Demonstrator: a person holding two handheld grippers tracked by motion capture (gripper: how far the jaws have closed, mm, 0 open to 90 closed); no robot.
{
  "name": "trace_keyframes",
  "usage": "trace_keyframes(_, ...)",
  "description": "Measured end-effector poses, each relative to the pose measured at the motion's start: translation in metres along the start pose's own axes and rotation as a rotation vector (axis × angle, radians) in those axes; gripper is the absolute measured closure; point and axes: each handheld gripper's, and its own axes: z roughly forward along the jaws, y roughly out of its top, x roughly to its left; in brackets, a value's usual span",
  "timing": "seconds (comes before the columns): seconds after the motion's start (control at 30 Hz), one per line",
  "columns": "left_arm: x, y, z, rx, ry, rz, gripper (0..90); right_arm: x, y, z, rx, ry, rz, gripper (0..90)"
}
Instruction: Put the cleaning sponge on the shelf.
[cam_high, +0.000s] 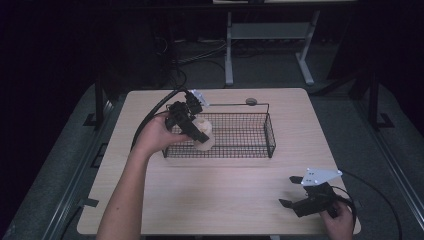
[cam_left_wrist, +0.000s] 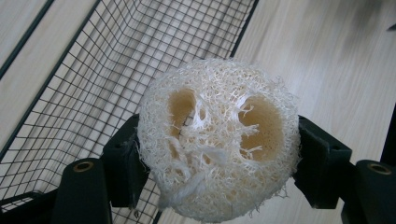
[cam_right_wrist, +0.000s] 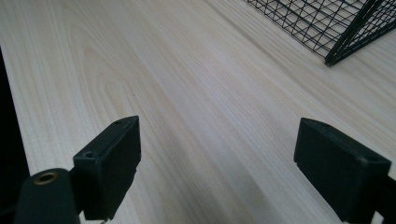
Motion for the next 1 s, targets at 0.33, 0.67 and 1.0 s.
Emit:
trace_keyframes(0.33,0.015,0.005,0.007,-0.028,-0.001,-0.030,28.6,0.000,0.000,0.001,0.003,0.001,-0.001,14.2)
trace_keyframes(0.67,0.028,0.008,0.023,-0.028,0.009,-0.052,28.7,0.000,0.000,0.001,-0.001,0.003,-0.003,14.2)
trace_keyframes(1.0,0.039,0.009,0.032,-0.032,0.007,-0.080,28.7,0.000,0.001,0.001,-0.003,0.004,0.001,14.2)
